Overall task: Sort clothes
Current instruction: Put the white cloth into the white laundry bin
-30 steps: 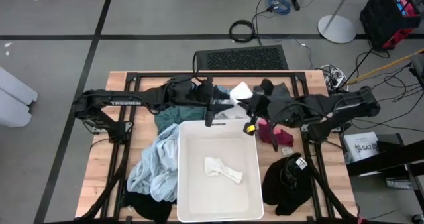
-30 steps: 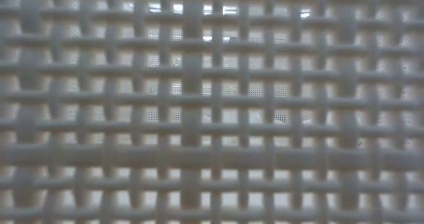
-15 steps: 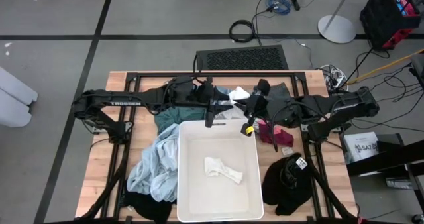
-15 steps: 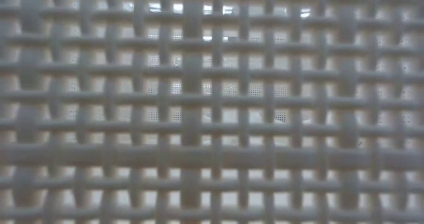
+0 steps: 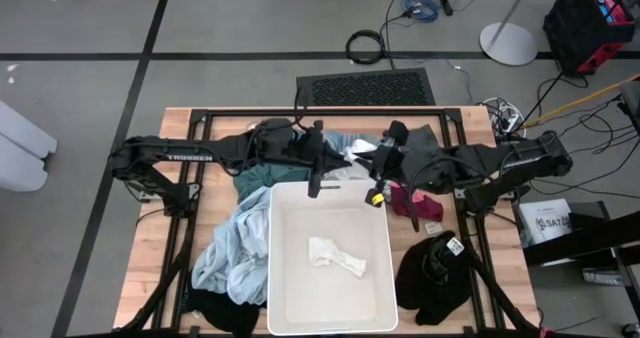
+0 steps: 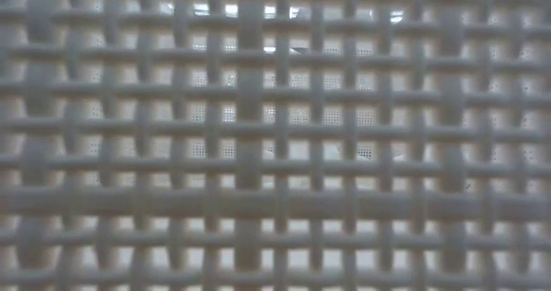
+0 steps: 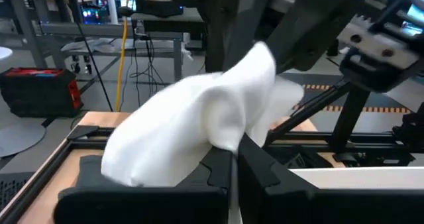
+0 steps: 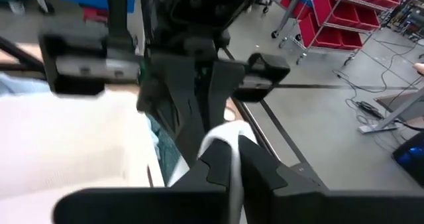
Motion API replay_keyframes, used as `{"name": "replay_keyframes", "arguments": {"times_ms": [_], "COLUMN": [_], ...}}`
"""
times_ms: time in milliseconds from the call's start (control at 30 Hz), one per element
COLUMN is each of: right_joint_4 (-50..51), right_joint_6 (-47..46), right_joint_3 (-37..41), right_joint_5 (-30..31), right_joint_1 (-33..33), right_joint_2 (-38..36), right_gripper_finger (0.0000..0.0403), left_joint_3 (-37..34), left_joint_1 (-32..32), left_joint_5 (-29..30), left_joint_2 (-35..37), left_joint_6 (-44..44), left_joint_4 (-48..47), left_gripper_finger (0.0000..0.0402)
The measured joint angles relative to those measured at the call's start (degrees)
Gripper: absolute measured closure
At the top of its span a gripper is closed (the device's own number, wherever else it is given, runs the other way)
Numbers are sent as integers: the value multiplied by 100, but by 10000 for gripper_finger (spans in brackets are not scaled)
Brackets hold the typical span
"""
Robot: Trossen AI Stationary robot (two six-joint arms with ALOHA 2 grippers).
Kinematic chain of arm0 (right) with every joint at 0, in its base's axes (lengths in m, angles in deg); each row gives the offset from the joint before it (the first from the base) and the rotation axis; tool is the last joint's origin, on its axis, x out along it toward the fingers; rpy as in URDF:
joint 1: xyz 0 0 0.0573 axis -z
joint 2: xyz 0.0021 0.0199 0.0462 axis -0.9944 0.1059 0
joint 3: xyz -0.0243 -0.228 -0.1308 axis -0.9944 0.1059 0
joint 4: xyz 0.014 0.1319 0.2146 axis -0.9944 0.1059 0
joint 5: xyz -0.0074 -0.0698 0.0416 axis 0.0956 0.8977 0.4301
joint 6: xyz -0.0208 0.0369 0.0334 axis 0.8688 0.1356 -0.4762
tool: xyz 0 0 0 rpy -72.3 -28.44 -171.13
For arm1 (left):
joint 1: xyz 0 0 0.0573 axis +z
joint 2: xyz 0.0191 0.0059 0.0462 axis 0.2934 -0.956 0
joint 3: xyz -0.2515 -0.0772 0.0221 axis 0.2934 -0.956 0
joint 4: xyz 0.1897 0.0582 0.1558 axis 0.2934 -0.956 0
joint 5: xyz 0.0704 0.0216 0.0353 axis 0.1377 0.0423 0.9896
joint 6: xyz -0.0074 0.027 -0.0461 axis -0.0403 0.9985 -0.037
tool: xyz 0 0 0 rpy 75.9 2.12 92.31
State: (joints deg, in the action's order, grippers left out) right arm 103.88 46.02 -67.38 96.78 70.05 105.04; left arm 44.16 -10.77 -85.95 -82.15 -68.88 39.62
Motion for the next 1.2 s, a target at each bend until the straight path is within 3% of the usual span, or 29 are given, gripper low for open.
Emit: {"name": "replay_keyframes", "arguments": {"times_ms": [167, 333, 567, 833, 967, 1200], "right_joint_4": [403, 925, 2035, 3276, 3455, 3509], "right_joint_6": [-24, -255, -1388, -3087, -3841, -4392], "right_joint_3": [0, 0, 0, 152, 477, 1231], "right_joint_5": [2, 1, 5, 58, 3, -337], "right_joint_1": [0, 0, -15, -15, -15, -16], "right_joint_2": [-27, -222, -834, -1341, -1468, -1497], "right_gripper_finger": [352, 290, 221, 207, 206, 206], "left_joint_3": [0, 0, 0, 0, 0, 0], "left_joint_1": [1, 42, 192, -57, -408, -1100], "left_joint_5": [122, 357, 522, 516, 493, 420], "left_joint_2": [79, 246, 739, 1375, 1540, 1582], "left_joint_6": [0, 97, 145, -139, -173, -474], "left_joint_4": [-12, -31, -39, -26, -29, -213], "left_gripper_finger": [397, 397, 397, 397, 397, 397]}}
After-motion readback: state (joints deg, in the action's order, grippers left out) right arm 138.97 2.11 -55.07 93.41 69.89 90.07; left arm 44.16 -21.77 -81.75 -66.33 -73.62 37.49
